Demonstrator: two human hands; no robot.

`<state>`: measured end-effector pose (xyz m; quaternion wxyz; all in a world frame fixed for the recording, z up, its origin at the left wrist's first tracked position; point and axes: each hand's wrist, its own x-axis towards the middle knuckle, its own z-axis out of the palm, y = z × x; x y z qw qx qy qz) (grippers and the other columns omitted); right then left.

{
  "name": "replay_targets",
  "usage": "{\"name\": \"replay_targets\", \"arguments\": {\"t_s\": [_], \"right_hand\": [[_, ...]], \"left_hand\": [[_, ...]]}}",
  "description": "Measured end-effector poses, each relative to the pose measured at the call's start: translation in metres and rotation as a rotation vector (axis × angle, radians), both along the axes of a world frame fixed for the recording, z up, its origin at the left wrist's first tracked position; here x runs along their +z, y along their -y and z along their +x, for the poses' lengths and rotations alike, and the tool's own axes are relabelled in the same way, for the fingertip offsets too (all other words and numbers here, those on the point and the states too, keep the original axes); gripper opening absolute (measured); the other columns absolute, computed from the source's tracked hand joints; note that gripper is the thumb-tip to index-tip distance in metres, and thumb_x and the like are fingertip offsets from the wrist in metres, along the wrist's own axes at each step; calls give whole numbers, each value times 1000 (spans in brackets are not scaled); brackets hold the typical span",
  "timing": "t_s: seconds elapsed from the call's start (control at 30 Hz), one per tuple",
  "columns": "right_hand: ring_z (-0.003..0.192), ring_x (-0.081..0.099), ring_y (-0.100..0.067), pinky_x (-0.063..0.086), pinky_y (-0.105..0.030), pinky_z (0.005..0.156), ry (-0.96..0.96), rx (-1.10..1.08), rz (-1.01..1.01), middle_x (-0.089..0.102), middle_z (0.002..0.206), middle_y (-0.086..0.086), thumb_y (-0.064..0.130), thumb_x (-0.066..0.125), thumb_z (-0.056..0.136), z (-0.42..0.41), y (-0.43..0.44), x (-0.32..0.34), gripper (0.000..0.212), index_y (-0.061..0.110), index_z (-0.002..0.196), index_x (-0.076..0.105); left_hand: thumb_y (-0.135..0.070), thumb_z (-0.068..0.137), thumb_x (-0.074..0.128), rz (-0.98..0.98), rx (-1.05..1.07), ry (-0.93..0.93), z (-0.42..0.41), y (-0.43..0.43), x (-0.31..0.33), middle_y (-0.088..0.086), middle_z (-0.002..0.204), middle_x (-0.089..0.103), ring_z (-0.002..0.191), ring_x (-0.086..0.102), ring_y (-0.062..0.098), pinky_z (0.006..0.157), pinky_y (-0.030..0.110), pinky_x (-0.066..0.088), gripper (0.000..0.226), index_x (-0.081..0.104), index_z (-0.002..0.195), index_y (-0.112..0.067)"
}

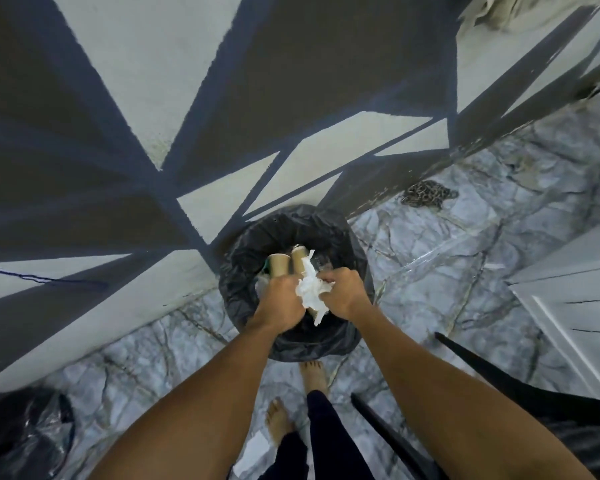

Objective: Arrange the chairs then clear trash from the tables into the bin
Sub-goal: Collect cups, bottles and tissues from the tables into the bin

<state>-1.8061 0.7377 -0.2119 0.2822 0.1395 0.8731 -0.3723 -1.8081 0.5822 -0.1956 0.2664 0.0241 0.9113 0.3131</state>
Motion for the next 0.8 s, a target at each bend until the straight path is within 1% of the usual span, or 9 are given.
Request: {"name": "replay_targets", "arguments": {"t_s": [0.03,0.1,0.23,0.3,0.37,0.47,0.6,0.7,0.8], "right_hand": [[113,61,-25,47,-27,99,18,9,9,67,123,-8,8,65,79,0,-1,-3,47,17,125,67],[119,56,-30,46,-35,103,59,61,56,64,127,-9,18,70,81,2,-3,-11,50,18,130,62],[125,52,-31,43,-37,105,160,126,128,61,131,-9,25,71,81,13,-10,-24,55,20,134,58],[128,50,-28,42,-38,108,184,88,116,57,137,-8,22,71,81,19,-14,-27,59,20,138,55],[124,54,-27,44,-37,106,178,53,112,59,133,-9,20,74,78,23,-16,-27,60,20,136,57],[117,58,-25,48,-34,102,172,56,119,62,126,-8,21,73,78,26,-18,-21,52,23,130,63],[119,56,-22,46,-33,105,140,43,110,60,129,-6,21,72,80,32,-16,-5,48,22,128,63],[113,60,-19,48,-27,99,93,15,107,64,125,-2,21,72,80,44,-13,17,45,21,124,65],[113,60,-21,49,-32,100,27,-26,115,65,124,-3,20,71,79,60,-12,47,45,19,124,66]], "left_hand": [[-8,82,62,-2,1,30,1,2,-3,14,107,72,98,66,34,85,44,55,31,72,112,-12],[-10,79,65,1,-13,75,3,5,-11,11,111,70,102,65,32,89,41,54,41,68,118,-17],[-6,74,71,4,-30,109,10,7,-23,10,116,69,107,63,30,92,40,54,55,63,128,-16],[-6,74,70,-8,-37,135,13,6,-26,12,113,70,107,64,32,91,41,54,52,64,126,-12],[-8,76,68,-2,-28,131,14,4,-24,14,113,70,106,63,34,91,42,53,42,67,118,-11],[-8,78,64,-20,-24,143,13,3,-16,16,116,67,106,61,35,90,44,54,42,67,120,-12],[-4,76,61,-47,-28,102,14,9,1,12,109,67,98,64,30,83,37,57,36,71,109,-15],[-5,79,62,-79,-35,47,18,13,22,17,118,64,104,62,34,86,34,52,39,69,117,-11],[-12,81,62,-104,-110,1,26,15,47,15,122,63,107,61,33,91,37,53,46,65,127,-16]]}}
